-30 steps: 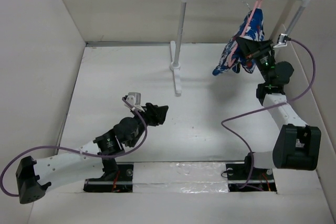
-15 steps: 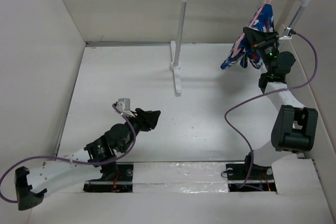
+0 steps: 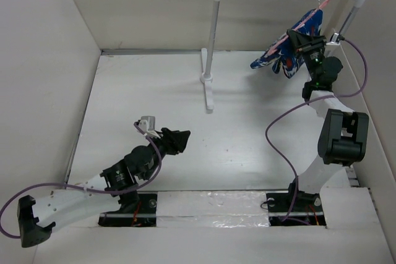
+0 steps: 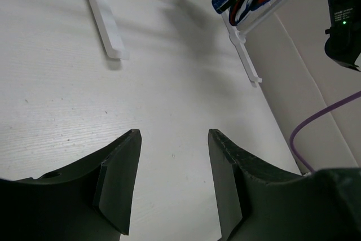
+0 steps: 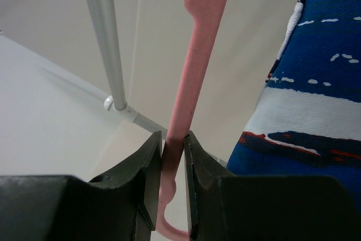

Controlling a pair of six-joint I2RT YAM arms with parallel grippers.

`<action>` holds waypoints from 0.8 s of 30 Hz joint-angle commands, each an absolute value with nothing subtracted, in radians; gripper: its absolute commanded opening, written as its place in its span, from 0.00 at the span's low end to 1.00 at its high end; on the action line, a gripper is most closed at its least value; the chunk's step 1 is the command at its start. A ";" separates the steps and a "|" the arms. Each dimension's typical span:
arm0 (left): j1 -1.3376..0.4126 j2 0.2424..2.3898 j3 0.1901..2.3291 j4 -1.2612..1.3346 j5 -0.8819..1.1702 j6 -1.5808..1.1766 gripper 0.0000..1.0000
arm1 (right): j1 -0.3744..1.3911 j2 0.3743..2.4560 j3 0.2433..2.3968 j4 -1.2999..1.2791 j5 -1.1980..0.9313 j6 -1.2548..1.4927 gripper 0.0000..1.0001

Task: Place the trousers on the hanger
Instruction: Place the hanger at the clothesline.

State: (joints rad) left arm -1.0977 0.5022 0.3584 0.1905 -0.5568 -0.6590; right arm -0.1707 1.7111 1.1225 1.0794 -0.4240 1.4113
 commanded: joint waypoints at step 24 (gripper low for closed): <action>-1.095 0.543 0.368 0.259 -0.578 -0.629 0.49 | -0.199 1.701 1.342 1.281 -0.410 1.370 0.00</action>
